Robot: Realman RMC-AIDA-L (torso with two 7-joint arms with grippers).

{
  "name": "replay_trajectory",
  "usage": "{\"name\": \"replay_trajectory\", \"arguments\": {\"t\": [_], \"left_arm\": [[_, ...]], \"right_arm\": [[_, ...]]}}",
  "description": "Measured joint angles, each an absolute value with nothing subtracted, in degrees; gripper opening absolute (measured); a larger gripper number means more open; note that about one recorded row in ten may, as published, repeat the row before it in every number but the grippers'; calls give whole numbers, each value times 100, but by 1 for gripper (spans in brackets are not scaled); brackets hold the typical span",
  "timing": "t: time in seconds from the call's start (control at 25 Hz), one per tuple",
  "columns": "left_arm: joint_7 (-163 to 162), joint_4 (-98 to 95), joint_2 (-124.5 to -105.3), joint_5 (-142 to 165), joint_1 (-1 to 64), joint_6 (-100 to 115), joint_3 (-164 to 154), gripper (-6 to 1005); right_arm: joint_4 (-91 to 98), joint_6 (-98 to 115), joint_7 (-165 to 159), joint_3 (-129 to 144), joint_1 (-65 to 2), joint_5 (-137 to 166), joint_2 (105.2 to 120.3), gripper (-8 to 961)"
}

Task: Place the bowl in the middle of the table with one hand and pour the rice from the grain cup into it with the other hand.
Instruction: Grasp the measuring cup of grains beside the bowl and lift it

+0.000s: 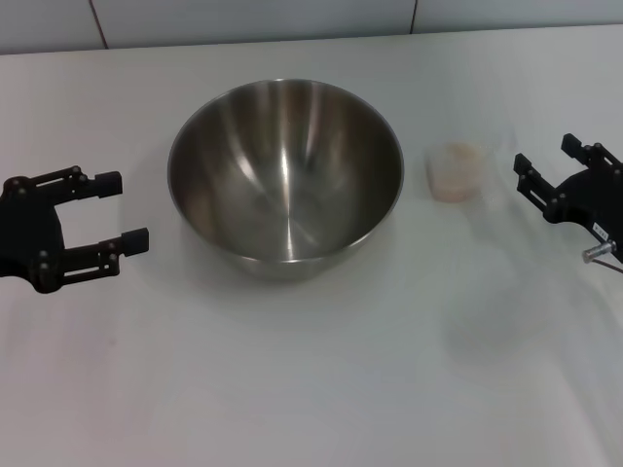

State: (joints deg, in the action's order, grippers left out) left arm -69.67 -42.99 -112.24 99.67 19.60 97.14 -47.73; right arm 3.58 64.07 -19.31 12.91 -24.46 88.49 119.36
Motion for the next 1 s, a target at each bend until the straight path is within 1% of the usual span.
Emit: {"name": "replay_trajectory", "arguments": {"t": [1.0], "left_arm": [[-6925, -4298, -11239, 9976, 1969, 9636, -4777, 752]], "right_arm": [[296, 5983, -1925, 1298, -2782, 8845, 11935, 687]]}}
